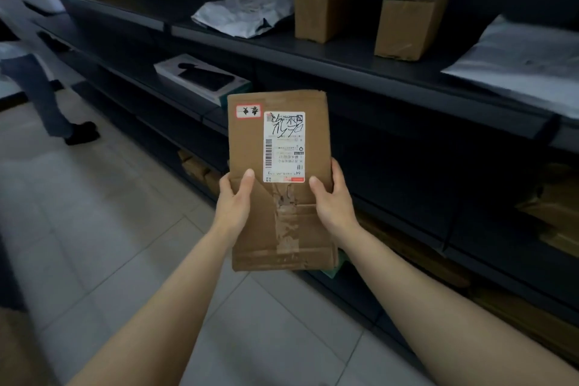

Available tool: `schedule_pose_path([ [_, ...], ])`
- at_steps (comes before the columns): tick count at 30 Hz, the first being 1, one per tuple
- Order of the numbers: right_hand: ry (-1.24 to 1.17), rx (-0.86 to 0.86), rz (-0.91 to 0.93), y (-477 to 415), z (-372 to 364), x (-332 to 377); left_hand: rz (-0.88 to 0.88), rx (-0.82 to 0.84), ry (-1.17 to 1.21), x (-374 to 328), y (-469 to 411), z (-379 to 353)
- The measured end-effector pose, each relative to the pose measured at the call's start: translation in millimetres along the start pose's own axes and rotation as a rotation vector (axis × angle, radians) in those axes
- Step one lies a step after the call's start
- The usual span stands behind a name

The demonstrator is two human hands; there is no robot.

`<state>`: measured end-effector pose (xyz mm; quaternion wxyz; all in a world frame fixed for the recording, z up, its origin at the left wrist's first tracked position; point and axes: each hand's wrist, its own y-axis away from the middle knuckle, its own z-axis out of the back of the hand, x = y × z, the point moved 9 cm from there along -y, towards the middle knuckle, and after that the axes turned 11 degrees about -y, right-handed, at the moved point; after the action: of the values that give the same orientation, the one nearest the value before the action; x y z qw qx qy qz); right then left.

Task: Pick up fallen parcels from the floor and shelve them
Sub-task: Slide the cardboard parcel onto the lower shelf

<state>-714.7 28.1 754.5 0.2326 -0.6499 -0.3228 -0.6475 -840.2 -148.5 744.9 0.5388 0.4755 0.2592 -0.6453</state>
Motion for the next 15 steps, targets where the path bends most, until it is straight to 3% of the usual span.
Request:
schedule_pose_path([
  [10,-0.049,-0.173,-0.061,-62.8,48.2,-2.3,-0.039,0.181,-0.051,-38.3,-71.6,-77.9],
  [15,-0.056,-0.296,-0.118,-95.4,72.2,-10.3,-0.007,0.369,-0.138,-52.2,-116.8,-129.9],
])
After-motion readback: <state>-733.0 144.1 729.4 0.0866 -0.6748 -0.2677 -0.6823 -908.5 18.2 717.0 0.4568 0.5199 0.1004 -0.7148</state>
